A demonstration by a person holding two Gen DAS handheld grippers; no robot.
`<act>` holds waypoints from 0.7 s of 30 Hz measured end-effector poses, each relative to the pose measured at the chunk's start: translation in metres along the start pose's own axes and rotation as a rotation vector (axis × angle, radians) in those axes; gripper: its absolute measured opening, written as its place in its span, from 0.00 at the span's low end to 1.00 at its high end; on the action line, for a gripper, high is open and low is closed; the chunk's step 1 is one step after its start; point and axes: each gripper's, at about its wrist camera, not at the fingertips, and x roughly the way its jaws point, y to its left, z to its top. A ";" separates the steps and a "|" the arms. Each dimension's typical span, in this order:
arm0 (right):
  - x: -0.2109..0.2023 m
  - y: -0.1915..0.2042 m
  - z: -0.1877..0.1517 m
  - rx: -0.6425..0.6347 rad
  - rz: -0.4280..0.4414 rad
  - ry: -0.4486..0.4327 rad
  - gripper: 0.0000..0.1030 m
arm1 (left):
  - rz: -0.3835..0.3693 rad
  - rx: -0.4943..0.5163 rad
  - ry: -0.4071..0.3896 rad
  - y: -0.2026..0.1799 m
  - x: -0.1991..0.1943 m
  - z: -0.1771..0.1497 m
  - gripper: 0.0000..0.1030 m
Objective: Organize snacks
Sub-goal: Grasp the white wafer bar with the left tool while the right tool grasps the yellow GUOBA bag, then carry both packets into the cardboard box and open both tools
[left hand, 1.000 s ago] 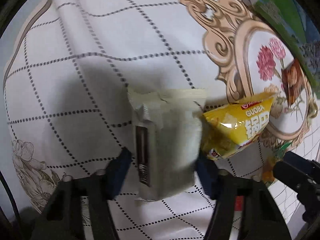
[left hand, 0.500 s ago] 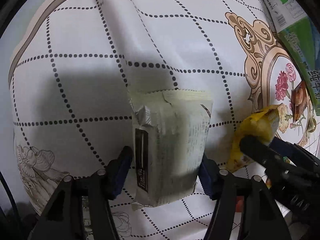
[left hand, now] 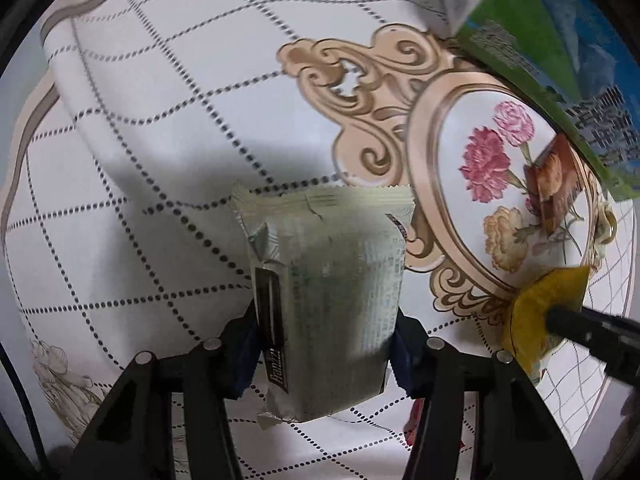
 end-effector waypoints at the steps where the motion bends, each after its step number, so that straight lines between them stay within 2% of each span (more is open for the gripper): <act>1: 0.002 0.001 0.002 0.003 0.009 -0.001 0.52 | 0.006 0.008 -0.001 0.000 0.000 0.001 0.50; 2: 0.006 0.003 0.005 -0.004 0.014 0.000 0.52 | 0.010 0.013 0.000 -0.003 0.002 0.012 0.50; 4: 0.015 0.013 0.007 -0.029 0.019 0.004 0.52 | 0.019 0.021 0.005 -0.013 0.004 0.004 0.50; 11: 0.043 0.040 0.006 -0.042 0.031 0.039 0.55 | 0.043 -0.005 0.006 -0.004 -0.010 -0.028 0.50; 13: 0.048 0.047 0.004 -0.061 0.023 0.039 0.54 | 0.036 -0.003 -0.007 -0.007 -0.019 -0.036 0.50; 15: 0.049 0.054 -0.010 -0.088 0.005 0.025 0.47 | 0.035 0.017 -0.027 -0.020 -0.026 -0.044 0.50; 19: 0.028 0.059 -0.013 -0.116 -0.032 -0.001 0.46 | 0.005 0.040 -0.046 -0.033 -0.029 -0.035 0.50; 21: 0.015 0.051 -0.009 -0.125 -0.064 -0.013 0.46 | -0.016 0.049 -0.050 -0.049 -0.021 -0.007 0.50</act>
